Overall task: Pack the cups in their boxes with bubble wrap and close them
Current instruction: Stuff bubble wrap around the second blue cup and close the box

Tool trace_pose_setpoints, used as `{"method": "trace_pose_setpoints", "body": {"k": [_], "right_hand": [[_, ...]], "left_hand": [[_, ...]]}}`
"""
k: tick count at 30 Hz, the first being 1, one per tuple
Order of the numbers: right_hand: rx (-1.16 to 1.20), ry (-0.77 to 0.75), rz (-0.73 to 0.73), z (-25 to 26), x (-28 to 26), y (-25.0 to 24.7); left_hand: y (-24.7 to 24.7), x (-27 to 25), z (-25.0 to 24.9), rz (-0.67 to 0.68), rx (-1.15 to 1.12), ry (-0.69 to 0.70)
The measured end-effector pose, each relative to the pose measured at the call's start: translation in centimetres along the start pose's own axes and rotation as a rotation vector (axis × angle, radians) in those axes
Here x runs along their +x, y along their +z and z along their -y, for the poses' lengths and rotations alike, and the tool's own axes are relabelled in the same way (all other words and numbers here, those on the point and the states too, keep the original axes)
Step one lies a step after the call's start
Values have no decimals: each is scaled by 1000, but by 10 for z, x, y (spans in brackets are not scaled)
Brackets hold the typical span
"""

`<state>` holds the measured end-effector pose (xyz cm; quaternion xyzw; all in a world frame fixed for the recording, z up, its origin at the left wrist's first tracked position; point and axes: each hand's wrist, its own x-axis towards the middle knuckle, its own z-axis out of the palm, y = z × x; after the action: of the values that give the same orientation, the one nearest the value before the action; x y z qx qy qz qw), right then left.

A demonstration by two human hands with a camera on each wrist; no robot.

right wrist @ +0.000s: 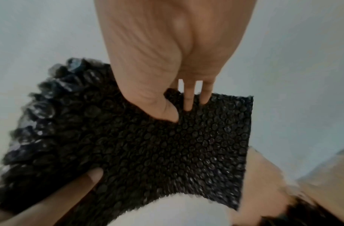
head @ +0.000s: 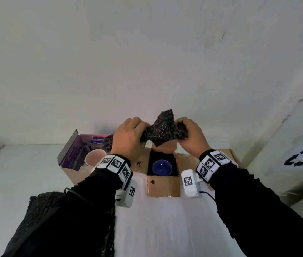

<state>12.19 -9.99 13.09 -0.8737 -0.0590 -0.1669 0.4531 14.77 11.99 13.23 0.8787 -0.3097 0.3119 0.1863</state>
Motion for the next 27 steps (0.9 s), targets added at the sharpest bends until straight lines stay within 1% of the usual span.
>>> {"method": "trace_pose_setpoints", "body": {"k": [2, 4, 6, 8, 9, 11, 12, 14, 16, 18, 20, 23, 25, 27], "right_hand": [[-215, 2, 61, -13, -12, 2], [-298, -65, 87, -26, -30, 3], [-384, -157, 83, -33, -50, 5], [-535, -243, 43, -37, -65, 8], [-573, -298, 6, -43, -69, 11], [-521, -351, -29, -58, -70, 14], [-448, -323, -12, -65, -69, 15], [-347, -192, 28, -75, -67, 17], [-325, -60, 39, -80, -65, 17], [-293, 2, 43, -82, -63, 18], [-305, 8, 57, -83, -62, 24], [-276, -11, 101, -78, -63, 38], [-276, -35, 171, -78, -65, 47], [-449, -94, 247, -83, -67, 52]], "left_hand": [[16, -8, -3, 117, 23, -15], [30, -16, -9, 236, 61, -5], [42, -22, -17, 332, 105, 19], [51, -27, -23, 406, 125, 44], [54, -29, -25, 434, 123, 53], [60, -34, -26, 483, 111, 43], [61, -37, -24, 500, 105, 33], [63, -40, -16, 520, 109, -8], [62, -44, -5, 550, 91, -44], [59, -47, 2, 586, 22, -43], [61, -51, 6, 628, -46, -69], [73, -58, 9, 682, -136, -203], [82, -63, 5, 689, -149, -205], [89, -66, -1, 731, -89, -160]]}}
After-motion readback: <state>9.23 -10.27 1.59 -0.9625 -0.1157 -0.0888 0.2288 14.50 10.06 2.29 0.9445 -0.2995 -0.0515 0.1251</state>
